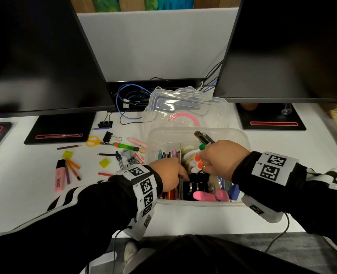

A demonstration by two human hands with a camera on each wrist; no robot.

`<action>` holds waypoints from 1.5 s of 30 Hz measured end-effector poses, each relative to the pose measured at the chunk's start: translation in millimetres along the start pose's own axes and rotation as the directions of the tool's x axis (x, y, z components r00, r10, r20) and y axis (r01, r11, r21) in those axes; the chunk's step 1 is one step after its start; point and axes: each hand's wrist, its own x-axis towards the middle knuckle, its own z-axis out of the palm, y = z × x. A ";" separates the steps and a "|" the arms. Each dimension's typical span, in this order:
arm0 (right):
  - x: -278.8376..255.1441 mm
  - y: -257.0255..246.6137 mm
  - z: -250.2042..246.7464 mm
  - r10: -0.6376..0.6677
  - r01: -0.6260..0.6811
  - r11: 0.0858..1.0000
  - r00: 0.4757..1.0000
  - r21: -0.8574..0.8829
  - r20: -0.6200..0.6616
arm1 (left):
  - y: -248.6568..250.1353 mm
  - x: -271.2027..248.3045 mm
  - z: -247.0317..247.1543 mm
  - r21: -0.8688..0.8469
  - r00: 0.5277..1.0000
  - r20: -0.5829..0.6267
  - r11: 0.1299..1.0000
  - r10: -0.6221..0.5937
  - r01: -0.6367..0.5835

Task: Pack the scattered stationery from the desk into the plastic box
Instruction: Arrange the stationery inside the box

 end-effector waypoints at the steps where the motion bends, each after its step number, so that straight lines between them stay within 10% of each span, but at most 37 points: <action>1: -0.6 -0.6 -0.3 -0.004 0.004 1.000 1.000 -0.009 0.007 | 0.3 0.0 -0.2 0.003 1.000 -0.001 1.000 0.000 0.000; 28: -5.9 -6.3 -6.6 -0.008 0.019 0.999 0.965 -0.039 0.264 | 5.0 3.8 10.6 0.184 0.995 -0.080 0.982 0.062 -0.046; 45: -22.9 -13.9 -34.5 0.202 -0.194 0.908 0.979 0.372 0.018 | -4.4 -13.4 -12.5 0.034 0.987 -0.130 0.995 0.093 -0.090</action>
